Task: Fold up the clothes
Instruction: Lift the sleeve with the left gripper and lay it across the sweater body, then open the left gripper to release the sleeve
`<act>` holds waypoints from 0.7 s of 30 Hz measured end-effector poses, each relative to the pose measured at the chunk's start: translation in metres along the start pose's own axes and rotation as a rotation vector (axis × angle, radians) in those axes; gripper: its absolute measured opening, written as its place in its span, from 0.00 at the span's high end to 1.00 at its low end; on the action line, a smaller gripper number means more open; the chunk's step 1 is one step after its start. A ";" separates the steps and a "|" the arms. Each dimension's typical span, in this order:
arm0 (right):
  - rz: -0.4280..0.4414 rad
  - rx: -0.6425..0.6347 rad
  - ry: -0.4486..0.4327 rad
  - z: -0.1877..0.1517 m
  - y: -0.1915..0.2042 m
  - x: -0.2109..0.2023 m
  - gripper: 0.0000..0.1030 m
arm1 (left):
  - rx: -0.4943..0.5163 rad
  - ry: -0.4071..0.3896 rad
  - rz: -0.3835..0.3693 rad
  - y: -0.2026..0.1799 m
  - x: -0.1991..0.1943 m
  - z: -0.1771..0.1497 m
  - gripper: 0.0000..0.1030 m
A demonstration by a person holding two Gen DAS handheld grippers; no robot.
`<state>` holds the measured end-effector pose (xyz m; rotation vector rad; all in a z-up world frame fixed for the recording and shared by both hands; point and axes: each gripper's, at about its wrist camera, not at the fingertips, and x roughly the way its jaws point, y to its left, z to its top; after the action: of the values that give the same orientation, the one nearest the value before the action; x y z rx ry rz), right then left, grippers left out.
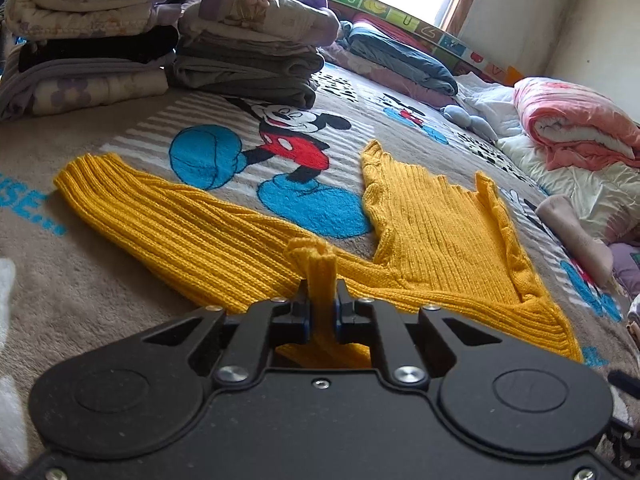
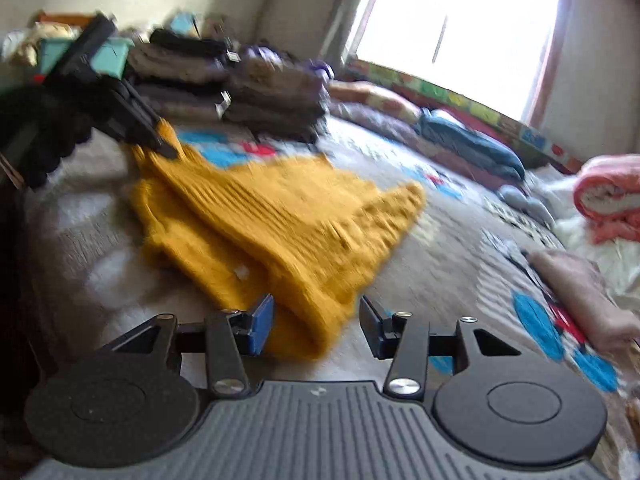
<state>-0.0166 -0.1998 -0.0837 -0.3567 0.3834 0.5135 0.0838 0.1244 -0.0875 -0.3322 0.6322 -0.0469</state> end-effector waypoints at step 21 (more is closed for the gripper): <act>0.215 0.152 -0.040 0.002 -0.020 0.038 0.43 | 0.292 -0.063 -0.186 -0.148 0.050 0.057 0.66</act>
<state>0.0248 -0.2002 -0.0941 -0.1586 0.4218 0.6961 0.1665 -0.0066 -0.0261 -0.1088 0.5219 -0.3032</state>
